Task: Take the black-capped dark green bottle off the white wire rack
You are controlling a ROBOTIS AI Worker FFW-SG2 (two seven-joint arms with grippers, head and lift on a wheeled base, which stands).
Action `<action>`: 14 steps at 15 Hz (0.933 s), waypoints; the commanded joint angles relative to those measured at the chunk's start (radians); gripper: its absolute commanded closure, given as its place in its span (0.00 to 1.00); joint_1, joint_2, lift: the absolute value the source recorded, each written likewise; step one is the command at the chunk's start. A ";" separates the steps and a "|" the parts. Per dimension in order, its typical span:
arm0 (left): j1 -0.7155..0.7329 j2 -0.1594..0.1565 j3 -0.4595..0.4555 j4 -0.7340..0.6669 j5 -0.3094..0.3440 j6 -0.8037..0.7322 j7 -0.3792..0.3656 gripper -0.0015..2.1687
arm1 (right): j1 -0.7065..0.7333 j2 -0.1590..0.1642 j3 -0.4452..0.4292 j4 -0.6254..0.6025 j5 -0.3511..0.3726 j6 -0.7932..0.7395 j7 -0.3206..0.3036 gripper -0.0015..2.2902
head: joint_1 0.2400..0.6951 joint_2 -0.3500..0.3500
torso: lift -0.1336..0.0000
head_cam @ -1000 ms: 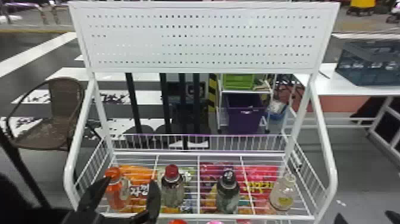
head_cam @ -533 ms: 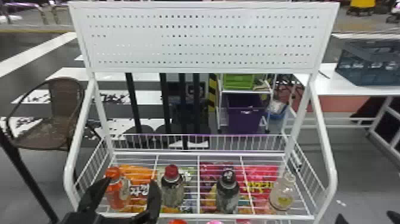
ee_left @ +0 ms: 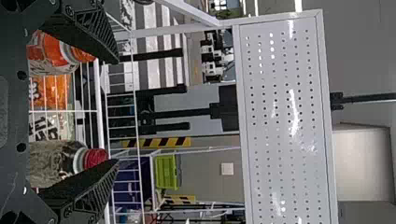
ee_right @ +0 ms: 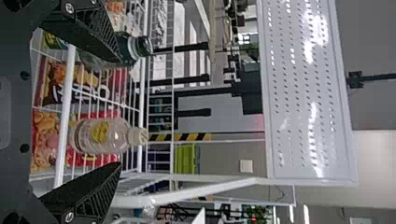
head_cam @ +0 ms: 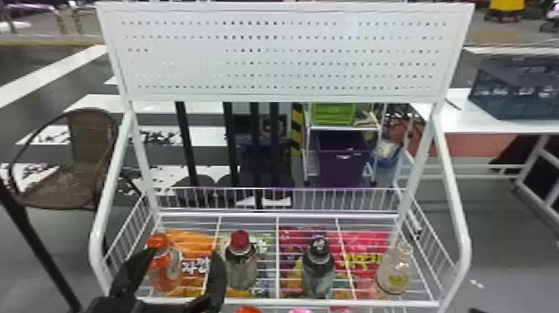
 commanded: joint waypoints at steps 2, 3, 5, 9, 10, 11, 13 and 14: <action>0.000 0.000 -0.007 -0.003 -0.009 0.001 0.000 0.07 | -0.172 -0.020 0.122 0.162 0.036 0.055 -0.008 0.05 | 0.57 0.50 | 1.00; 0.000 -0.002 -0.007 -0.005 -0.012 0.001 0.002 0.07 | -0.231 -0.030 0.159 0.215 0.045 0.051 -0.017 0.05 | 0.57 0.50 | 1.00; 0.006 -0.002 -0.010 -0.012 -0.018 0.001 0.002 0.07 | -0.323 -0.027 0.214 0.281 0.053 0.055 -0.018 0.06 | 0.57 0.50 | 1.00; 0.010 -0.002 -0.017 -0.017 -0.023 0.001 0.002 0.07 | -0.468 0.030 0.258 0.481 0.073 0.055 -0.020 0.06 | 0.57 0.50 | 1.00; 0.009 -0.002 -0.017 -0.017 -0.023 0.001 0.002 0.07 | -0.494 0.045 0.263 0.519 0.090 0.042 -0.031 0.06 | 0.57 0.50 | 1.00; 0.007 -0.003 -0.019 -0.017 -0.024 0.001 0.002 0.07 | -0.511 0.052 0.263 0.542 0.091 0.042 -0.038 0.06 | 0.57 0.50 | 1.00; 0.003 -0.002 -0.022 -0.015 -0.024 0.001 0.002 0.07 | -0.544 0.067 0.263 0.583 0.091 0.042 -0.055 0.06 | 0.57 0.50 | 1.00; -0.002 -0.002 -0.022 -0.012 -0.023 0.004 0.000 0.07 | -0.564 0.072 0.263 0.603 0.091 0.045 -0.058 0.06 | 0.57 0.50 | 1.00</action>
